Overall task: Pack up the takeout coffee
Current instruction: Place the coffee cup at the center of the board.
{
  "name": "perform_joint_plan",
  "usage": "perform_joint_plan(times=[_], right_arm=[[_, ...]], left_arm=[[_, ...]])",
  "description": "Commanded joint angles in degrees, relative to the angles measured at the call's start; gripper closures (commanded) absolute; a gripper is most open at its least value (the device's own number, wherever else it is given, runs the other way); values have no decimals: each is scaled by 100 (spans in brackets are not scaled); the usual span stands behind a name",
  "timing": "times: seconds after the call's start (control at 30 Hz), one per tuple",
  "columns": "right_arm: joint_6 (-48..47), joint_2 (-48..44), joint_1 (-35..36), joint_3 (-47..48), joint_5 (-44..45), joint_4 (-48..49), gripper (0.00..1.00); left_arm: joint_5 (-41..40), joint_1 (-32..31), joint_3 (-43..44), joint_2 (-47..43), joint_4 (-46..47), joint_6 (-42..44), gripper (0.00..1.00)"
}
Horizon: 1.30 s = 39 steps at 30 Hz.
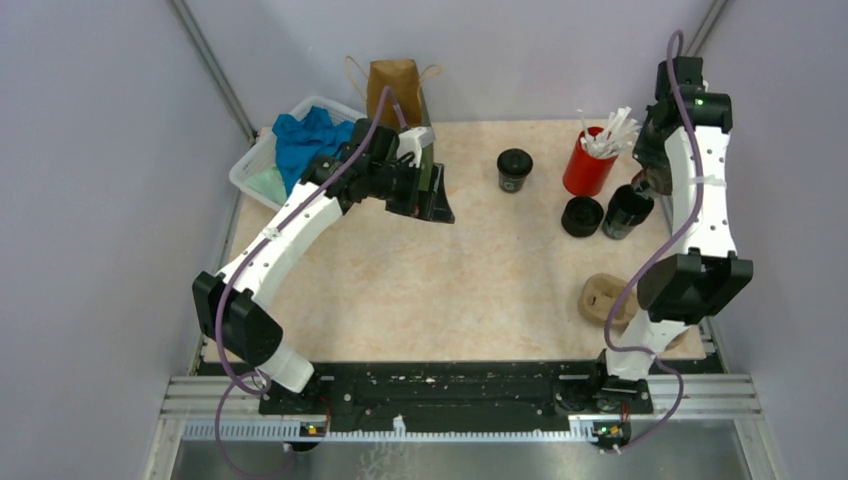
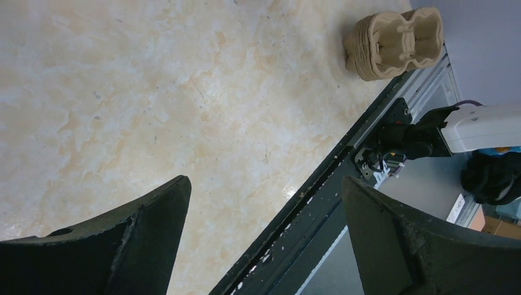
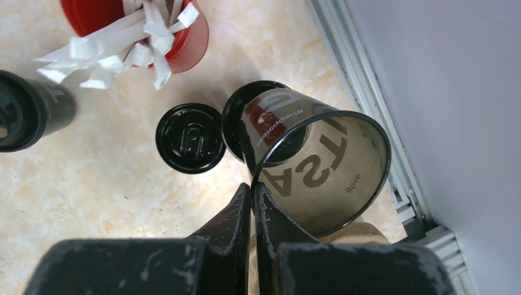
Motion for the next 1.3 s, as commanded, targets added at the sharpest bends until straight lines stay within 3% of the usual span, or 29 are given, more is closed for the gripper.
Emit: perform_joint_plan(times=[0.0,0.17,0.33,0.57,0.77,1.27], right_arm=[[-177,-670,485,34,633,-77,100],[-118,-1031,2287,-559,1121,-161,100],[500,-1200,4051,-1955,925,338,100],[854,-541,5854,-2770,919,859,100],[813,-198,6265,-2966,606,1205,100],[711,99,6306,-2851,59,1308,83]], left_arm=[[-17,52,428,6,176,-163,2],[-483,125,312,-294,36,-383,2],[-1037,305,-73,-921,-7,-835,2],[-1572,365,-580,-1772,-61,-1090,2],[-1636,376,-657,-1931,-147,-1079,2],[-1735,380,-579,-1787,-42,-785,2]])
